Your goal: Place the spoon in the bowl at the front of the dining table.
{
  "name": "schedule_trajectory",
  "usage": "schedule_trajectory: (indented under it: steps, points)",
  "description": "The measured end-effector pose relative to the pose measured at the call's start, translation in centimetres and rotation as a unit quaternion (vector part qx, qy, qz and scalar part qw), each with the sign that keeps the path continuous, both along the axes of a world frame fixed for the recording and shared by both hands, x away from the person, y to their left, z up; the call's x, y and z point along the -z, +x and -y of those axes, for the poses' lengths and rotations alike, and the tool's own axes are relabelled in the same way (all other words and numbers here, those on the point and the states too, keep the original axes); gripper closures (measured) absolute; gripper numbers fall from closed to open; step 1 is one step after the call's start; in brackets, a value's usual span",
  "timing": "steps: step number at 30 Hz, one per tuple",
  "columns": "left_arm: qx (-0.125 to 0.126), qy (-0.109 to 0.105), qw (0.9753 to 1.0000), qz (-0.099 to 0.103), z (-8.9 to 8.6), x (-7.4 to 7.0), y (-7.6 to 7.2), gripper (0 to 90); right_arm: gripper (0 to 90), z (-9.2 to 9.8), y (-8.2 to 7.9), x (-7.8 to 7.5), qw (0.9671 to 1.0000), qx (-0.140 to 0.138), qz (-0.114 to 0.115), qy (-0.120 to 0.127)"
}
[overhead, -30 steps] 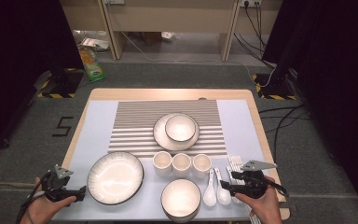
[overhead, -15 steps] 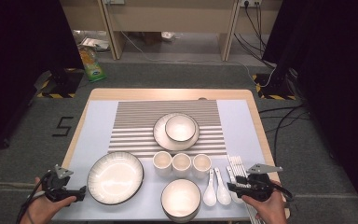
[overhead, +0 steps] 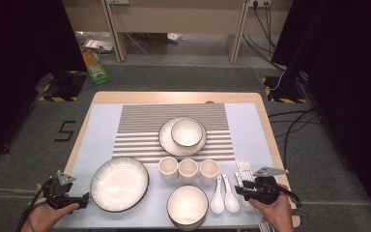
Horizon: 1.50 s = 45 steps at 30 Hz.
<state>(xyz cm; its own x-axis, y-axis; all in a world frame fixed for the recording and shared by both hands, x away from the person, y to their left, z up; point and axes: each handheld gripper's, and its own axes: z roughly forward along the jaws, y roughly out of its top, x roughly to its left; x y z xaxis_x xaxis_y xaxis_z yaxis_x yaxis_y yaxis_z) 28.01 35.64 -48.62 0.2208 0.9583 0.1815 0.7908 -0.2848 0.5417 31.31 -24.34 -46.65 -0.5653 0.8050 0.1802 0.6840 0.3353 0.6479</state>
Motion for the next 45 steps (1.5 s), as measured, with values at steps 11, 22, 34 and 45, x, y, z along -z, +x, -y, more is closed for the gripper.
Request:
schedule_trajectory:
  steps: [11,22,34,45]
  points:
    - [0.000,0.000,1.0000,0.000,0.0,0.0,0.0,0.1,61.8,-0.7,0.3,1.1,0.9998,-0.001,-0.008,-0.021]
    - [0.001,0.001,1.0000,-0.002,0.0,0.0,0.0,0.1,69.7,-0.9,0.3,1.1,0.9996,0.013,-0.006,-0.026]
    - [0.000,-0.001,1.0000,-0.002,0.0,0.0,0.0,0.1,73.5,-0.7,0.4,1.3,0.9996,0.026,-0.014,0.002]
    - [0.000,0.001,1.0000,-0.001,0.0,0.0,0.0,0.1,74.7,-0.7,0.5,1.3,0.9996,0.026,-0.012,0.004]
